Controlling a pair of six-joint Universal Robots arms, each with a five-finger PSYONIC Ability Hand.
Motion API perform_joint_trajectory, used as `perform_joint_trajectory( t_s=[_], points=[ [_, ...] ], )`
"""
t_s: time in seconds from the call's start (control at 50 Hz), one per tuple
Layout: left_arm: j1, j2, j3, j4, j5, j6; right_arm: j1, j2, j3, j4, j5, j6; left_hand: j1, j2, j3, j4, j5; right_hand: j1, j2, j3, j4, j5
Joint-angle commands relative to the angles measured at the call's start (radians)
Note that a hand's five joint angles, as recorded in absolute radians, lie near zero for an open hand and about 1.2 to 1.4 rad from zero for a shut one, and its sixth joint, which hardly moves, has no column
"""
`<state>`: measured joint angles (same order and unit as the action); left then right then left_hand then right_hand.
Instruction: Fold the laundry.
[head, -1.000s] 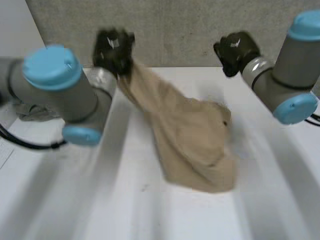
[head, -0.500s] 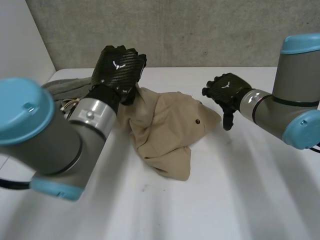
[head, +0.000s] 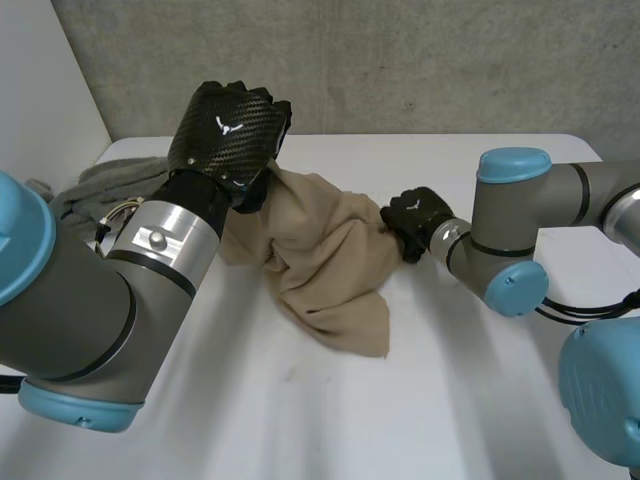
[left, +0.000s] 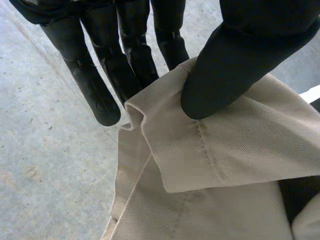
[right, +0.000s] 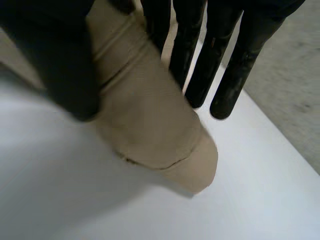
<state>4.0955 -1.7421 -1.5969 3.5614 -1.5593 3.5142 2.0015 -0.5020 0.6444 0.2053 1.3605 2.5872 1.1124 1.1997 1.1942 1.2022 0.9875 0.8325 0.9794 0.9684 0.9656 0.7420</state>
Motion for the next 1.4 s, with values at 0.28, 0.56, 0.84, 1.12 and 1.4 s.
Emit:
perform_joint_trajectory(
  t_s=[0.28,0.56,0.84,1.12,1.4],
  points=[
    [0.017,-0.088,0.077,-0.009,0.002,-0.001,-0.075,-0.539,0.454,0.319,0.005,-0.294,0.284,0.197,0.202,0.194,0.234,0.564,0.417,0.428,0.431,0.480],
    [0.012,-0.116,0.025,-0.151,0.005,0.000,-0.119,-0.823,0.905,0.528,-0.069,-0.422,0.284,0.197,0.202,0.194,0.234,0.564,0.417,0.428,0.431,0.480],
    [0.002,-0.097,-0.087,-0.364,0.005,0.061,-0.127,-0.853,0.712,0.522,-0.141,-0.357,0.284,0.197,0.202,0.194,0.234,-0.624,-0.771,-0.760,-0.757,-0.708],
    [0.057,-0.019,-0.080,-0.504,0.004,0.209,-0.081,-0.620,0.377,0.393,-0.116,-0.174,-0.896,-0.983,-0.978,-0.986,-0.945,-0.563,-0.709,-0.698,-0.696,-0.647],
    [0.195,-0.204,0.184,-0.354,0.008,-0.021,0.054,-0.183,-0.014,0.227,-0.001,-0.076,-0.905,-0.992,-0.987,-0.995,-0.954,-0.548,-0.695,-0.684,-0.681,-0.632]
  ],
)
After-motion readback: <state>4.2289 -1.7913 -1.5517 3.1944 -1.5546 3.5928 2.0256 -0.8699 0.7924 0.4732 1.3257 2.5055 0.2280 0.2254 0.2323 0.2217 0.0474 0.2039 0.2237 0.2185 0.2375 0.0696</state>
